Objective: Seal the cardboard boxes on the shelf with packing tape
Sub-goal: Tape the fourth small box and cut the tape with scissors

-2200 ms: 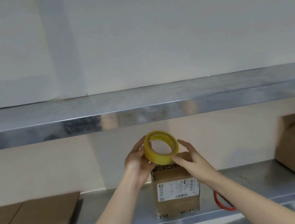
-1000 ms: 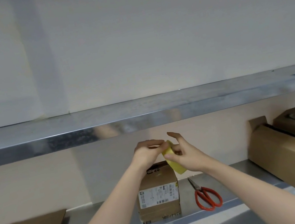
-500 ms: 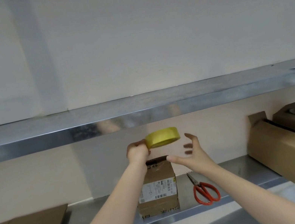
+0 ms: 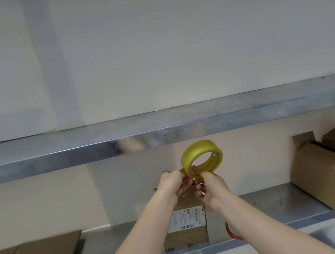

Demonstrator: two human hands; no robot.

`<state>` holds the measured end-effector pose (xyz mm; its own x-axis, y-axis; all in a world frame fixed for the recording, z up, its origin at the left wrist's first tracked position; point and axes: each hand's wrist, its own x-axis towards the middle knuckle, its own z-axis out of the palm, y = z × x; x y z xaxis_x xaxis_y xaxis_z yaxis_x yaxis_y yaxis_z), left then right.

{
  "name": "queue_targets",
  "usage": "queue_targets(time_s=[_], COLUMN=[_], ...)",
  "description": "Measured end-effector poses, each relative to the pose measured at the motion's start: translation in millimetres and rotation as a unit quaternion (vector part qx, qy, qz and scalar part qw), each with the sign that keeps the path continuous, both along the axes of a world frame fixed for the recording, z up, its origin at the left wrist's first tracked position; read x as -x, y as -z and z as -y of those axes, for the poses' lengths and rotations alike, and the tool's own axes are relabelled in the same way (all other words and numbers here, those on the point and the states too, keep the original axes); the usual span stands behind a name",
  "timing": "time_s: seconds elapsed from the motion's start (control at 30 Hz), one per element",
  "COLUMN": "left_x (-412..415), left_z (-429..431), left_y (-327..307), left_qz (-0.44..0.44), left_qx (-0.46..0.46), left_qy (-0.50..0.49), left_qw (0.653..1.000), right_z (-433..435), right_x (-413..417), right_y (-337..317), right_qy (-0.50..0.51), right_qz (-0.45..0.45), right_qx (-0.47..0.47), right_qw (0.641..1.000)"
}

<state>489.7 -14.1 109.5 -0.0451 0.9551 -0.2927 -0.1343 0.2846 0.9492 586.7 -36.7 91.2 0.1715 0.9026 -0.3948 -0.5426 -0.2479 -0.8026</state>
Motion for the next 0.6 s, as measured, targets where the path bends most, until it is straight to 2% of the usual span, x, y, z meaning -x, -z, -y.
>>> queue_targets(time_s=[0.17, 0.33, 0.43, 0.6], left_x=[2.0, 2.4, 2.4, 9.8], left_z=[-3.5, -10.5, -12.8, -11.1], left_y=[8.2, 9.6, 7.3, -0.9], left_qz=[-0.067, -0.089, -0.087, -0.171], left_qx=[-0.017, -0.031, -0.045, -0.143], left_qy=[-0.017, -0.031, -0.035, -0.078], left_qw=[0.997, 0.995, 0.995, 0.972], right_z=[0.1, -4.7, -5.2, 2.8], right_x=[-6.1, -7.5, -3.0, 2.2], right_y=[-3.1, -11.4, -14.3, -13.0], right_qy=[-0.014, -0.004, 0.002, -0.016], right_qz=[0.167, 0.251, 0.220, 0.042], right_qx=[-0.029, -0.051, -0.038, -0.031], right_qw=[0.985, 0.967, 0.975, 0.998])
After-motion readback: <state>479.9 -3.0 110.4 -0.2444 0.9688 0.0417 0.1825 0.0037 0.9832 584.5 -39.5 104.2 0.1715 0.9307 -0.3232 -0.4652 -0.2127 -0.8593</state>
